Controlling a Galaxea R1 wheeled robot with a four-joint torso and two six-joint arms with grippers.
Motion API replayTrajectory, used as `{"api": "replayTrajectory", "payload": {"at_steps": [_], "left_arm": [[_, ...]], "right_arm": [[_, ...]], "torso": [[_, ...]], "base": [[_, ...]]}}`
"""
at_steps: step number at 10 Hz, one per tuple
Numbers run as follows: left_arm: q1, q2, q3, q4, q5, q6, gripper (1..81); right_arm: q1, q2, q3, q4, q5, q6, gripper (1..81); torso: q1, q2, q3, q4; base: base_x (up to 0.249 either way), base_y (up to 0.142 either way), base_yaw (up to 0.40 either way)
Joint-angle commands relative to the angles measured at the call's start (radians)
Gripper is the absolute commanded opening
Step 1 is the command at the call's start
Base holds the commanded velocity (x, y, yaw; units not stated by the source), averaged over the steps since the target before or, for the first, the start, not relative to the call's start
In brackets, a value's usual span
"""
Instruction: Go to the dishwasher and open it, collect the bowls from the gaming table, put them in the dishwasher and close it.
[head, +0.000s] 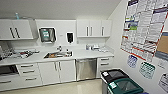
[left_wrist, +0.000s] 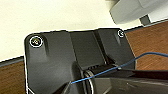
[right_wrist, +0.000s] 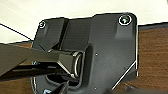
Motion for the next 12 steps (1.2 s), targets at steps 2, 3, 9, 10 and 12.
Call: {"api": "replayTrajectory", "payload": {"at_steps": [2,3,9,10,12], "left_arm": [[-0.060,-0.013,0.009,0.000,0.046,0.006,81.1],[-0.060,-0.013,0.009,0.000,0.046,0.006,81.1],[-0.060,-0.012,0.008,0.001,0.046,0.006,81.1],[-0.060,-0.013,0.008,0.001,0.046,0.006,81.1],[-0.060,-0.015,0.008,0.000,0.046,0.006,81.1]], "right_arm": [[0.056,-0.017,0.010,-0.009,-0.045,-0.005,81.1],[0.056,-0.017,0.010,-0.009,-0.045,-0.005,81.1],[0.053,-0.017,0.010,-0.008,-0.044,-0.005,81.1],[0.055,-0.017,0.010,-0.008,-0.044,-0.005,81.1],[0.055,-0.015,0.010,-0.009,-0.044,-0.005,81.1]], "torso": [[0.000,0.000,0.000,0.000],[0.001,0.000,0.000,0.000],[0.000,0.000,0.000,0.000],[0.000,0.001,0.000,0.000],[0.000,0.000,0.000,0.000]], "base": [[0.087,0.076,0.000],[0.087,0.076,0.000],[0.089,0.076,0.000],[0.095,0.075,0.000],[0.095,0.075,0.000]]}}
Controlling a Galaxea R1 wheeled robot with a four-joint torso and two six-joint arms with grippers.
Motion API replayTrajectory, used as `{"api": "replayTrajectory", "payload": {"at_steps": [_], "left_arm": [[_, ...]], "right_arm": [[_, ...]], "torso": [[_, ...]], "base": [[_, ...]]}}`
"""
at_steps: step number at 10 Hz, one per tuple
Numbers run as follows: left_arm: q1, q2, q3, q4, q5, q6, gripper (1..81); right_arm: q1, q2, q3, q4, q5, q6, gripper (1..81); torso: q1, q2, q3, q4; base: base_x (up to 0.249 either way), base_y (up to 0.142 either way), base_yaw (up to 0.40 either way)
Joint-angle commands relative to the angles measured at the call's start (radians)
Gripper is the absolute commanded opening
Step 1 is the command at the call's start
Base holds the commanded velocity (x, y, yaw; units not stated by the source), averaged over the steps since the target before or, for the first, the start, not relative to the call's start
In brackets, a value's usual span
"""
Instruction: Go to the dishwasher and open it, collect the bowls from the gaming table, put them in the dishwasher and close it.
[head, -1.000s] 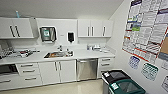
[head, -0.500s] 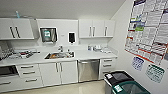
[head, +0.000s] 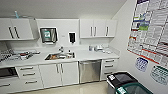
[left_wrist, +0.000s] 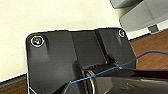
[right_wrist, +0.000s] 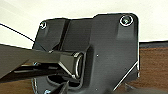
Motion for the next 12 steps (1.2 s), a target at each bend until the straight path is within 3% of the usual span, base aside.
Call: {"api": "replayTrajectory", "payload": {"at_steps": [1,5,12], "left_arm": [[-0.062,-0.010,0.009,0.000,0.048,0.006,81.1],[-0.062,-0.009,0.009,0.000,0.048,0.006,81.1],[-0.062,-0.009,0.009,0.000,0.048,0.006,81.1]], "right_arm": [[0.052,-0.019,0.010,-0.007,-0.046,-0.005,81.1],[0.050,-0.019,0.010,-0.009,-0.046,-0.005,81.1],[0.050,-0.021,0.010,-0.007,-0.045,-0.005,81.1]], "torso": [[0.000,0.000,0.000,0.000],[0.000,0.000,0.000,0.000],[-0.001,0.000,0.000,0.000]], "base": [[0.095,0.076,0.000],[0.095,0.073,0.000],[0.102,0.000,0.000]]}}
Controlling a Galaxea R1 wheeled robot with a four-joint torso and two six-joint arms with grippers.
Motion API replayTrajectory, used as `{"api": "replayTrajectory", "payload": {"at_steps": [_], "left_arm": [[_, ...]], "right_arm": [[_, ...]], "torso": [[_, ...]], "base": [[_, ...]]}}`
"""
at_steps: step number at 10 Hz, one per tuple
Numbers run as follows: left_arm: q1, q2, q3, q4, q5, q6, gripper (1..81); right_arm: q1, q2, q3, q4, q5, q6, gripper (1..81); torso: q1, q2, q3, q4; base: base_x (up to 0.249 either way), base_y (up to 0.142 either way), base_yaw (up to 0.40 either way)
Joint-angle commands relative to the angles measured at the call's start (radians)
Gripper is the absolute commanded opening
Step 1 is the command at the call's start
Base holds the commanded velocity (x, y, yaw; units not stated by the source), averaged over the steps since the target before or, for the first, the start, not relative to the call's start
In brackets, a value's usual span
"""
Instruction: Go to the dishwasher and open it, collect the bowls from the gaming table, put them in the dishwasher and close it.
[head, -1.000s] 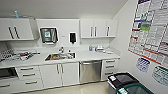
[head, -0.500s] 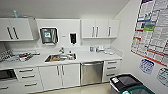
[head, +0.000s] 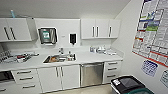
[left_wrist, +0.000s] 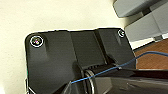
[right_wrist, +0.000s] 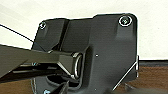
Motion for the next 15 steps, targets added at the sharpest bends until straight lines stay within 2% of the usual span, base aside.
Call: {"api": "replayTrajectory", "payload": {"at_steps": [1,5,15], "left_arm": [[-0.062,-0.012,0.009,0.000,0.047,0.006,81.1],[-0.062,-0.011,0.009,0.000,0.047,0.006,81.1],[-0.062,-0.011,0.009,0.000,0.047,0.006,81.1]], "right_arm": [[0.050,-0.019,0.010,-0.009,-0.045,-0.005,81.1],[0.052,-0.019,0.010,-0.009,-0.045,-0.005,81.1],[0.052,-0.016,0.009,-0.009,-0.047,-0.005,81.1]], "torso": [[0.000,0.000,0.000,0.000],[0.000,0.000,0.000,0.000],[0.000,0.000,0.000,0.000]], "base": [[0.103,0.000,0.000],[0.103,0.031,0.000],[0.104,0.076,0.000]]}}
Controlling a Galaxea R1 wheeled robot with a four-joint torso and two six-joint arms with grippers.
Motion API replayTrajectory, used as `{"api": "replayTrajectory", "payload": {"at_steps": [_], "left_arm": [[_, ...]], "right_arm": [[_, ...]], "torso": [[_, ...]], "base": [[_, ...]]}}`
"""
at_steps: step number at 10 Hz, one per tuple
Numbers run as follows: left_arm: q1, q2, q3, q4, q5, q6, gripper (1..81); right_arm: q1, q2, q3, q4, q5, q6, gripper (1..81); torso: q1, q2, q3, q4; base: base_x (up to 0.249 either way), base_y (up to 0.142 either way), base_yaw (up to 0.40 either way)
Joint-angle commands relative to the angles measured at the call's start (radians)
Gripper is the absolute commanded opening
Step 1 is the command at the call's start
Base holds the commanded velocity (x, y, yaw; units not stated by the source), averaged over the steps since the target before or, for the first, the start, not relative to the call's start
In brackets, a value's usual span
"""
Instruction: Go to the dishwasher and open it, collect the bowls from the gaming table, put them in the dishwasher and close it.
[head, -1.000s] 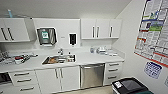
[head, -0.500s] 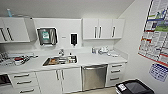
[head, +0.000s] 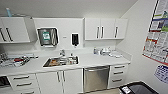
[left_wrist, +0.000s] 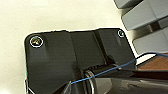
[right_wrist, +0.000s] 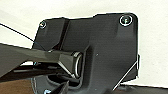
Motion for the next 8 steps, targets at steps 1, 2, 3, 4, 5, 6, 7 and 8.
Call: {"api": "replayTrajectory", "payload": {"at_steps": [1,2,3,4,5,6,7,8], "left_arm": [[-0.060,-0.010,0.010,0.001,0.047,0.006,81.1],[-0.060,-0.008,0.010,0.001,0.047,0.006,81.1],[-0.060,-0.010,0.009,0.001,0.047,0.006,81.1],[-0.060,-0.010,0.010,0.001,0.047,0.006,81.1],[-0.060,-0.010,0.009,0.001,0.047,0.006,81.1],[-0.060,-0.010,0.009,0.000,0.047,0.006,81.1],[-0.060,-0.010,0.009,0.000,0.047,0.006,81.1],[-0.060,-0.010,0.010,0.000,0.047,0.006,81.1]], "right_arm": [[0.054,-0.020,0.009,-0.009,-0.047,-0.005,81.1],[0.053,-0.020,0.007,-0.009,-0.047,-0.005,81.1],[0.053,-0.019,0.006,-0.009,-0.047,-0.005,81.1],[0.053,-0.017,0.006,-0.009,-0.047,-0.005,81.1],[0.056,-0.016,0.006,-0.009,-0.047,-0.005,81.1],[0.054,-0.017,0.006,-0.009,-0.047,-0.005,81.1],[0.053,-0.017,0.006,-0.009,-0.047,-0.005,81.1],[0.053,-0.017,0.006,-0.009,-0.047,-0.005,81.1]], "torso": [[0.000,0.000,0.000,0.000],[0.000,0.000,0.000,0.000],[0.000,0.000,0.000,0.000],[0.000,0.000,0.000,0.000],[0.000,0.000,0.000,0.000],[0.000,0.000,0.000,0.000],[0.000,0.000,0.000,0.000],[0.000,0.000,0.000,0.000]], "base": [[0.110,0.064,0.000],[0.112,0.061,0.000],[0.112,0.061,0.000],[0.112,0.061,0.000],[0.113,0.061,0.000],[0.113,0.000,0.000],[0.112,0.000,0.000],[0.112,0.000,0.000]]}}
